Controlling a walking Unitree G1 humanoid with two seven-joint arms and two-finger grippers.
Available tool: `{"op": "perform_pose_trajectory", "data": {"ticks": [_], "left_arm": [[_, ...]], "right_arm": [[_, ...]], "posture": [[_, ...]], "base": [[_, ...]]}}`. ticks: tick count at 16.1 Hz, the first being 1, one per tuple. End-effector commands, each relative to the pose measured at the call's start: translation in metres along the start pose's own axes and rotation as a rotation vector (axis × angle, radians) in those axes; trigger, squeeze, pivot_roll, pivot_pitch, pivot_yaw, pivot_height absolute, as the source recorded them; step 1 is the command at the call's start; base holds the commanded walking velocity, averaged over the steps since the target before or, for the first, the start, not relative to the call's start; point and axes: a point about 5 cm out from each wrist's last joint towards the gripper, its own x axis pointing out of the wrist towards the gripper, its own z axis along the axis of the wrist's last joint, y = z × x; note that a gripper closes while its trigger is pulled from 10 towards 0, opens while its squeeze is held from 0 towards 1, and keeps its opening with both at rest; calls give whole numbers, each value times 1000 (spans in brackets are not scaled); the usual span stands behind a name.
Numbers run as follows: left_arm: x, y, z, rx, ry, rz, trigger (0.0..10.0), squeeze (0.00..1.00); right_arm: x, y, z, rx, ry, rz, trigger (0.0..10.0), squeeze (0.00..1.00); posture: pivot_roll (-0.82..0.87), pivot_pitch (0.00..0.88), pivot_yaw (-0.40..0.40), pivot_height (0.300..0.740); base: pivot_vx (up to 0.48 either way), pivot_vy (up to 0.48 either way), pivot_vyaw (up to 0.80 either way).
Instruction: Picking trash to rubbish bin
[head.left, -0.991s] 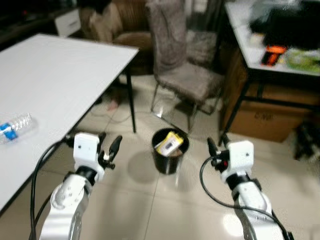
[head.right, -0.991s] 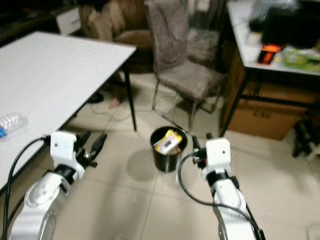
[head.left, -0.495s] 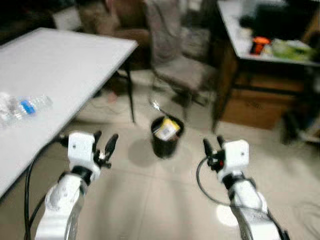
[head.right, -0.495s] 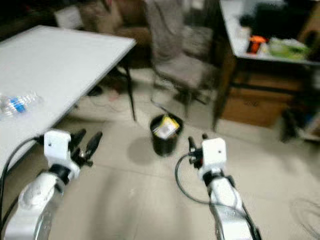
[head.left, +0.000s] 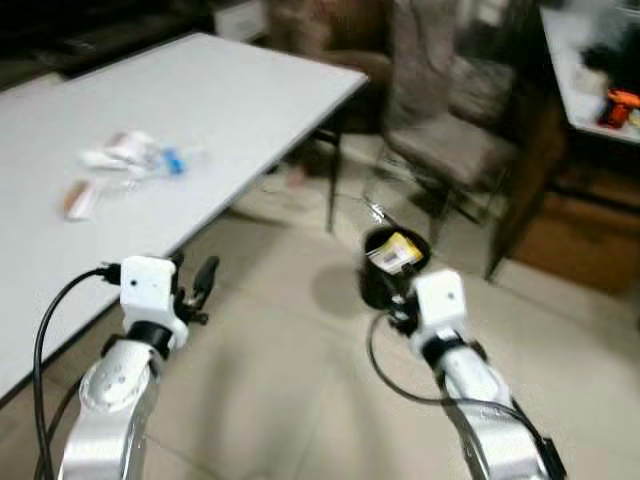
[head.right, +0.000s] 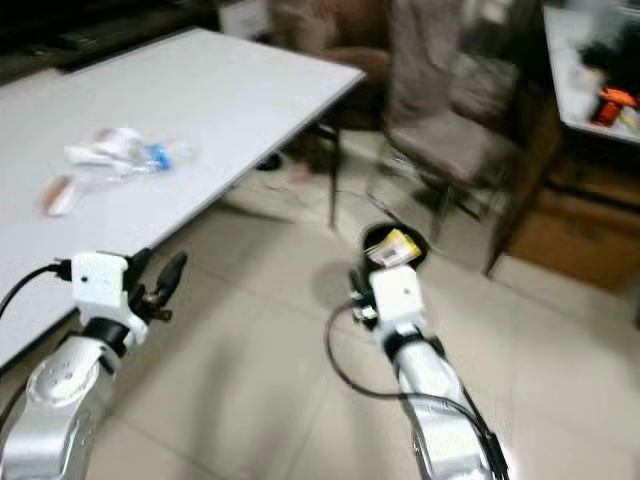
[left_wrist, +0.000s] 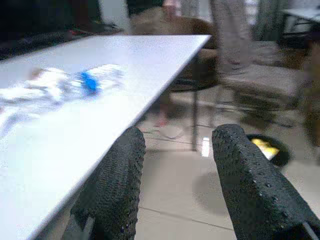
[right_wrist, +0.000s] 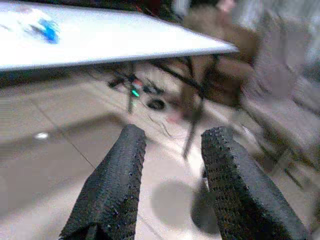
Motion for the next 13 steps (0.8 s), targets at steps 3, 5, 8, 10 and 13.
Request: {"op": "perform_pose_trajectory", "data": {"ticks": [3, 5, 8, 10, 13], "left_arm": [[10, -7, 10, -18, -38, -25, 10000, 0], [10, -7, 13, 28, -40, -36, 10000, 0], [10, -8, 11, 15, -39, -34, 10000, 0], [13, -8, 12, 2, -46, -19, 10000, 0], [19, -8, 16, -22, -59, -13, 10000, 0]], "right_arm": [[0, -7, -2, -6, 12, -13, 10000, 0], [-1, -4, -4, -1, 16, -6, 10000, 0], [0, -3, -13, 10, 74, -31, 10000, 0], [1, -7, -16, -14, 99, -74, 10000, 0], [1, -15, -11, -27, 69, -71, 10000, 0]], "posture": [[62, 0, -15, 740], [66, 0, -24, 740], [36, 0, -25, 740], [28, 0, -32, 740], [16, 0, -37, 740]], "base": [[0, 0, 800], [0, 0, 800], [0, 0, 171], [0, 0, 0], [261, 0, 0]]}}
